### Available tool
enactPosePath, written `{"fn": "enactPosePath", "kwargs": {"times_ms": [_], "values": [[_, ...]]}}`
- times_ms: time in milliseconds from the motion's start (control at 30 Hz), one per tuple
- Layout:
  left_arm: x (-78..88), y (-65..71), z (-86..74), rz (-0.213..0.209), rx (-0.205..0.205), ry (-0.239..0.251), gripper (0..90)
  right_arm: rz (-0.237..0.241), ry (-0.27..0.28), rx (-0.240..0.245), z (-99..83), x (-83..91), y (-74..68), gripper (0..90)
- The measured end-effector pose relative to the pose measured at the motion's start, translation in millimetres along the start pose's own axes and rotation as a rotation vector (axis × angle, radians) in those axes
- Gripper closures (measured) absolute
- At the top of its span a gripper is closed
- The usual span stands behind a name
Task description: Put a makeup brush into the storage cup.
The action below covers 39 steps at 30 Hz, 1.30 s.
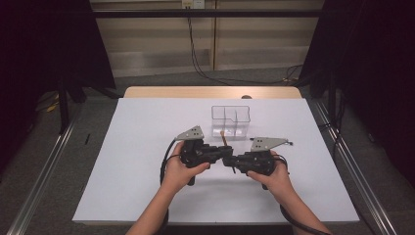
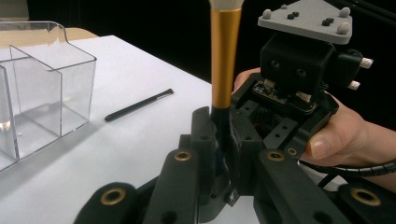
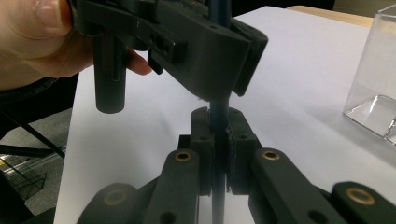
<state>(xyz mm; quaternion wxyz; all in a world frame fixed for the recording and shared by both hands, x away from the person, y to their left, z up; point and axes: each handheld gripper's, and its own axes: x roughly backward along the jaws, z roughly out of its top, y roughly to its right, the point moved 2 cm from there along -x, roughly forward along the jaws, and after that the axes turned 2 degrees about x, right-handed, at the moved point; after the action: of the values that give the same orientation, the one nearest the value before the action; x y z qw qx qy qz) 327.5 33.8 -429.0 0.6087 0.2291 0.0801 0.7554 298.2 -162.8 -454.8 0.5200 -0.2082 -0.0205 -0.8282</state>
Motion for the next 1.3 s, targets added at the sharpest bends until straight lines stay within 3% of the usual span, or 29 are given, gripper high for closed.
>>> {"fn": "enactPosePath", "kwargs": {"times_ms": [367, 600, 700, 967, 1133, 1300], "values": [[0.7, 0.4, -0.6, 0.005, -0.008, 0.032, 83.0, 0.012, 0.011, -0.007, 2.9, -4.8, -1.5, 82.9], [0.2, 1.6, -0.6, 0.019, -0.039, 0.008, 83.1, 0.004, 0.041, -0.012, 4.8, -2.0, -0.5, 77.1], [2.6, 1.3, 0.4, 0.034, -0.048, 0.002, 83.2, -0.021, 0.049, -0.017, 4.7, 3.1, 1.5, 68.3], [8.4, 0.6, 3.6, 0.058, -0.062, 0.006, 83.1, -0.059, 0.054, -0.010, 3.1, 21.3, 9.6, 32.1], [10.7, -0.3, 4.5, 0.077, -0.078, -0.006, 83.1, -0.072, 0.081, -0.022, 4.7, 32.1, 12.8, 15.8], [12.2, -1.8, 3.7, 0.099, -0.094, -0.013, 83.0, -0.093, 0.107, -0.020, 4.5, 40.2, 15.7, 6.7]]}}
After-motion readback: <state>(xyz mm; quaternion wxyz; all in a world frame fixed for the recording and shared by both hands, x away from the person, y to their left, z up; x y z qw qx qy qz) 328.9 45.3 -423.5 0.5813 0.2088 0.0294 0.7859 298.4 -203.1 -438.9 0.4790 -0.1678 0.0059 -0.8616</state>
